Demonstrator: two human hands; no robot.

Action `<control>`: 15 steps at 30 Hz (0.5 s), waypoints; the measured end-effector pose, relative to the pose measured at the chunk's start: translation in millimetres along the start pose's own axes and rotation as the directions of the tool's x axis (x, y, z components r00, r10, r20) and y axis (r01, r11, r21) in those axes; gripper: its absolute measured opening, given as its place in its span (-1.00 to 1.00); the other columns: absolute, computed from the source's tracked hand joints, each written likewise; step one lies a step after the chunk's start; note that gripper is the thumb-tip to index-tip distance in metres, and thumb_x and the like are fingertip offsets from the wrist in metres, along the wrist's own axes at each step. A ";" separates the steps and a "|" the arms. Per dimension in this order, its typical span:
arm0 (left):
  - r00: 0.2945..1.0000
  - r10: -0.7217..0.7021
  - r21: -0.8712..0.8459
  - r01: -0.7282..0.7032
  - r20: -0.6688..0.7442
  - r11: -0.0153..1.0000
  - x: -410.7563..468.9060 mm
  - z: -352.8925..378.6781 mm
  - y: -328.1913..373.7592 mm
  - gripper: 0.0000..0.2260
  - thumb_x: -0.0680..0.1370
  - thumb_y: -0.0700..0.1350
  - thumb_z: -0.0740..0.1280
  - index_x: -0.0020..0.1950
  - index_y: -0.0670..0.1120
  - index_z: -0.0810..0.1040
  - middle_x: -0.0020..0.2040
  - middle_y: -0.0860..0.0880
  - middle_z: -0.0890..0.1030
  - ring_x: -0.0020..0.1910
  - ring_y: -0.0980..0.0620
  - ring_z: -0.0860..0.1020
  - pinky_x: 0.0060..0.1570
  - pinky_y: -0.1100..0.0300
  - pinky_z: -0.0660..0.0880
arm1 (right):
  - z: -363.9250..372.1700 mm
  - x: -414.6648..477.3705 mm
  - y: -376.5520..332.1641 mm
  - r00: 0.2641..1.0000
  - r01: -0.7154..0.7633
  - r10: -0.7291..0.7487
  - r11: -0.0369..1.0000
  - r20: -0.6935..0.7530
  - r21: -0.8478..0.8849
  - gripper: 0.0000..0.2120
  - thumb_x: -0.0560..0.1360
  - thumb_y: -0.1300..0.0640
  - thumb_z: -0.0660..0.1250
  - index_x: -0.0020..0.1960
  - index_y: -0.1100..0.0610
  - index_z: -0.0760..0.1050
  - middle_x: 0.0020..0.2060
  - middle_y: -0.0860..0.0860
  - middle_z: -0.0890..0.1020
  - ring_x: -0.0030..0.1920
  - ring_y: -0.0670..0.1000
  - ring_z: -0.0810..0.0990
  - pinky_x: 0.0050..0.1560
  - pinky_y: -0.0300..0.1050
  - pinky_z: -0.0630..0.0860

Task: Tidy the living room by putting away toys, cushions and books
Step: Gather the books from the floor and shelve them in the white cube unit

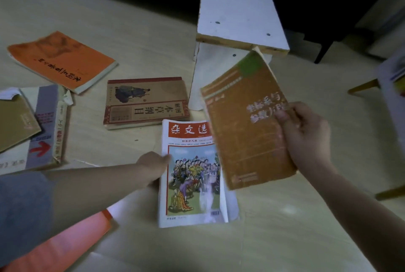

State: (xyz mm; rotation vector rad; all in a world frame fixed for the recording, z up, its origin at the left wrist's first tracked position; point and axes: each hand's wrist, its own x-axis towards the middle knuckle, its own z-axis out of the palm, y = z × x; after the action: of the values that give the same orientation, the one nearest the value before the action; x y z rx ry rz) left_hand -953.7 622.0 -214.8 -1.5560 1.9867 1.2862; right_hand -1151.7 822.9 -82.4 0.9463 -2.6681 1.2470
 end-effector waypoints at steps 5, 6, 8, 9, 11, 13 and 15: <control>0.991 -0.114 -0.472 0.132 0.065 0.872 4.5 -22.7 -4.6 -0.56 0.64 0.15 0.03 -0.13 -0.14 0.48 -0.28 -0.15 0.52 -0.33 -0.11 0.47 -0.10 0.03 0.52 | 46.6 -43.1 -17.4 0.865 -0.455 0.358 0.855 0.351 0.249 -0.85 0.53 0.11 0.34 -0.20 0.07 0.59 -0.33 -0.04 0.68 -0.29 -0.04 0.63 -0.16 -0.06 0.57; 0.989 -0.121 -0.555 0.147 0.084 0.819 3.9 -30.2 -8.5 -0.58 0.64 0.16 0.02 -0.13 -0.10 0.49 -0.29 -0.14 0.54 -0.32 -0.11 0.49 -0.07 0.01 0.51 | 57.1 -56.9 -21.0 0.812 -0.528 0.404 0.817 0.421 0.234 -0.86 0.53 0.08 0.34 -0.18 0.06 0.60 -0.29 -0.01 0.70 -0.24 0.03 0.67 -0.11 0.02 0.61; 0.989 -0.145 -0.645 0.136 0.040 0.752 7.3 -43.2 -14.5 -0.53 0.62 0.20 0.04 -0.11 -0.13 0.53 -0.37 -0.11 0.57 -0.32 -0.13 0.52 -0.05 -0.04 0.55 | 74.6 -79.8 -26.4 0.748 -0.594 0.439 0.777 0.499 0.208 -0.83 0.54 0.06 0.32 -0.15 0.11 0.62 -0.25 0.03 0.71 -0.19 0.10 0.69 -0.08 0.08 0.62; 0.988 -0.156 -0.660 0.127 0.016 0.740 6.6 -47.8 -15.9 -0.51 0.62 0.21 0.03 -0.10 -0.15 0.54 -0.40 -0.11 0.57 -0.33 -0.13 0.53 -0.11 -0.03 0.58 | 80.8 -88.0 -27.5 0.737 -0.603 0.444 0.773 0.510 0.197 -0.81 0.55 0.06 0.31 -0.13 0.15 0.61 -0.24 0.06 0.71 -0.17 0.12 0.69 -0.09 0.08 0.62; 0.986 -0.164 -0.679 0.143 0.034 0.720 2.2 -52.6 -17.9 -0.47 0.64 0.19 -0.04 -0.09 -0.20 0.51 -0.33 -0.15 0.59 -0.29 -0.12 0.54 -0.25 0.06 0.52 | 90.3 -98.2 -26.6 0.735 -0.598 0.460 0.786 0.498 0.156 -0.79 0.57 0.07 0.29 -0.10 0.20 0.60 -0.21 0.10 0.70 -0.15 0.15 0.67 -0.11 0.06 0.60; 0.987 -0.134 -0.670 0.157 0.087 0.726 -1.4 -49.6 -18.2 -0.46 0.64 0.18 -0.02 -0.08 -0.25 0.50 -0.16 -0.19 0.60 -0.16 -0.13 0.58 -0.16 0.02 0.52 | 97.5 -103.2 -19.5 0.738 -0.573 0.472 0.816 0.482 0.079 -0.79 0.58 0.06 0.27 -0.08 0.18 0.58 -0.21 0.10 0.69 -0.15 0.14 0.66 -0.12 0.03 0.59; 0.991 -0.113 -0.603 0.135 0.075 0.786 -1.0 -43.4 -21.0 -0.52 0.61 0.17 0.11 -0.06 -0.24 0.53 -0.08 -0.20 0.63 -0.09 -0.15 0.61 -0.07 -0.01 0.58 | 102.3 -106.9 -11.0 0.738 -0.521 0.457 0.853 0.496 -0.012 -0.79 0.59 0.05 0.25 -0.06 0.16 0.56 -0.20 0.08 0.67 -0.16 0.12 0.64 -0.13 0.00 0.56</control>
State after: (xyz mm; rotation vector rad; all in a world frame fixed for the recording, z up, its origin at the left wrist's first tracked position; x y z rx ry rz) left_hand -922.8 588.1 -199.7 -1.8691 1.4737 2.0107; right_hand -1037.9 799.2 -174.6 0.6366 -3.4456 1.4393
